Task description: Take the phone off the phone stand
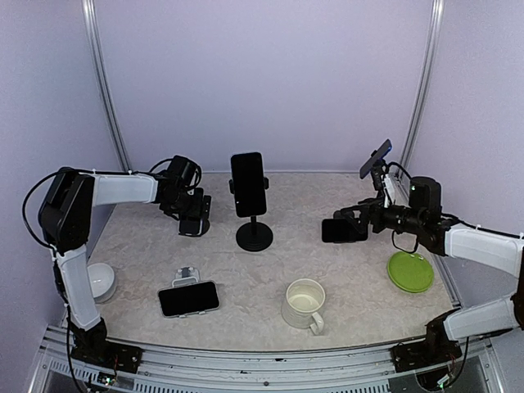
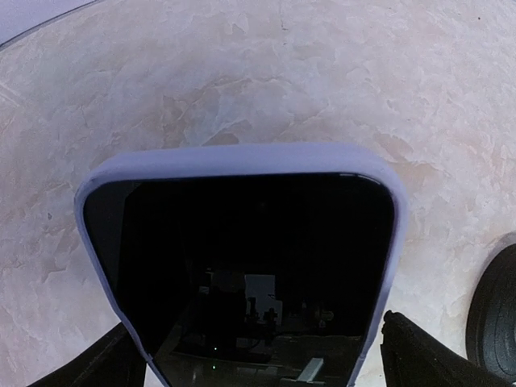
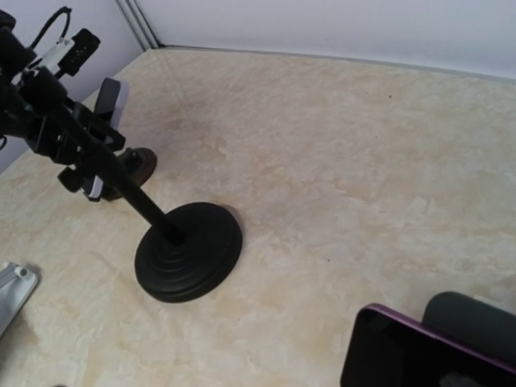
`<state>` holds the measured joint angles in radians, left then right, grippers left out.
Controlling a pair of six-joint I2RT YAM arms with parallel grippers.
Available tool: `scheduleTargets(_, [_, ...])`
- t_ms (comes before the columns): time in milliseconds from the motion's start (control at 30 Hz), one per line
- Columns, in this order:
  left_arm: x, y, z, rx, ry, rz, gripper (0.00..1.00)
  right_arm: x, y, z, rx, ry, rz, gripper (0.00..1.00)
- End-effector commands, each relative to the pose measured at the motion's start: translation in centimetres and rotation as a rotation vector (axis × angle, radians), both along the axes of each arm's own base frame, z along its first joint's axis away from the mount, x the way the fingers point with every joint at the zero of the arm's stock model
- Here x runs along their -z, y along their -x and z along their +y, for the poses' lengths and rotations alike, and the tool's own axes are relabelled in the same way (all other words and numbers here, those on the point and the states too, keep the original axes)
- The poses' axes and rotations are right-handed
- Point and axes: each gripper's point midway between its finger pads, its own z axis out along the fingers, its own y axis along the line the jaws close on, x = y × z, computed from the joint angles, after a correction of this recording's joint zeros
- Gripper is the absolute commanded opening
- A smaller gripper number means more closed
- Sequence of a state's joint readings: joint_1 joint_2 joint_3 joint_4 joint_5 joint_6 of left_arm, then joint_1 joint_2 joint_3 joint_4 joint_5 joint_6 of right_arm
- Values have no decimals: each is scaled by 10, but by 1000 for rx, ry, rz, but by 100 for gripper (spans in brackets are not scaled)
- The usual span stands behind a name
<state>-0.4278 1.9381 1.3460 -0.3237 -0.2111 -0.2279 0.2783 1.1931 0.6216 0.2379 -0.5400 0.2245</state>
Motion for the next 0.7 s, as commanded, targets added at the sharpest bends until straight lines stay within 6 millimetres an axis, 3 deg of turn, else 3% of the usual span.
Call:
scheduleTargets(0, [3, -6, -4, -11, 0, -3, 97, 2, -3, 2, -17, 3, -8, 100])
scheduleTargets(133, [8, -5, 0, -30, -8, 4, 88, 4, -4, 2, -10, 4, -4, 100])
scheduleTargets(400, [14, -5, 3, -42, -15, 15, 80, 6, -4, -2, 6, 22, -5, 100])
scheduleTargets(667, [-17, -8, 4, -53, 1, -44, 65, 12, -1, -3, 3, 24, 8, 100])
